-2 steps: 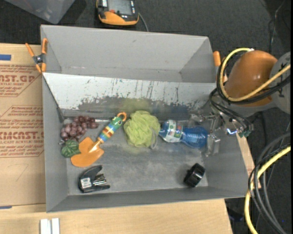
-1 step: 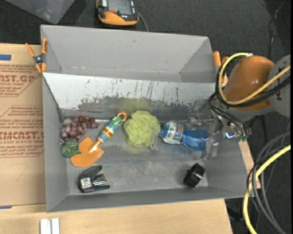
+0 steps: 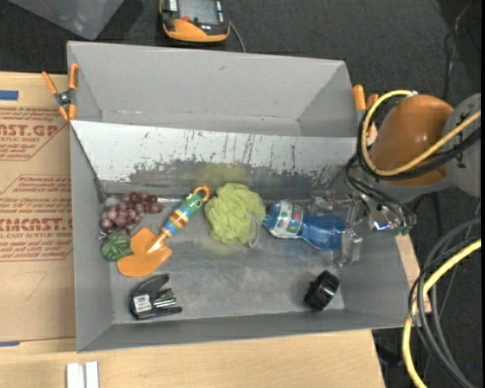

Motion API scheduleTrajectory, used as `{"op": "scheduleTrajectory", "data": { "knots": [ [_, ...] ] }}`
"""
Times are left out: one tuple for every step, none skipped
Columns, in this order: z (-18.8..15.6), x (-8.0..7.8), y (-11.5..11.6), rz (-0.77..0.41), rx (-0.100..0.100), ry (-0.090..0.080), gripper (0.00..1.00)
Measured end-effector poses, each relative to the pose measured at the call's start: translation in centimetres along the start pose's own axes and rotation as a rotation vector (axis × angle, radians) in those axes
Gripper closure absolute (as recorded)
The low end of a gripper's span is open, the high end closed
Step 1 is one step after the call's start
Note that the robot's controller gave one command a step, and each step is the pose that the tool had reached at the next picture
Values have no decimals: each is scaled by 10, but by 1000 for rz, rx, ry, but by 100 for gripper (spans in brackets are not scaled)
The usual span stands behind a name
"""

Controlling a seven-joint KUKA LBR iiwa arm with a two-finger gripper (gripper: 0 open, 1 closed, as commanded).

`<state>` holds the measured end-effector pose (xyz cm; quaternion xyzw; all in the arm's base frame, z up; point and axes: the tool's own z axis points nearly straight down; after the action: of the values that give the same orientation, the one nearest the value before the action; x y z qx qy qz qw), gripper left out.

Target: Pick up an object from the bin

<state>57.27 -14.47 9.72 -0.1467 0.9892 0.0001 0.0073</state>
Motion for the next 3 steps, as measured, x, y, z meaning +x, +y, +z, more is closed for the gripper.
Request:
{"op": "scheduleTrajectory", "data": {
  "knots": [
    [-4, 1, 0, -133, -2, 5, 0],
    [29, -11, 20, -234, -3, 2, 0],
    [7, 2, 12, 180, 0, -3, 0]
  ]
}}
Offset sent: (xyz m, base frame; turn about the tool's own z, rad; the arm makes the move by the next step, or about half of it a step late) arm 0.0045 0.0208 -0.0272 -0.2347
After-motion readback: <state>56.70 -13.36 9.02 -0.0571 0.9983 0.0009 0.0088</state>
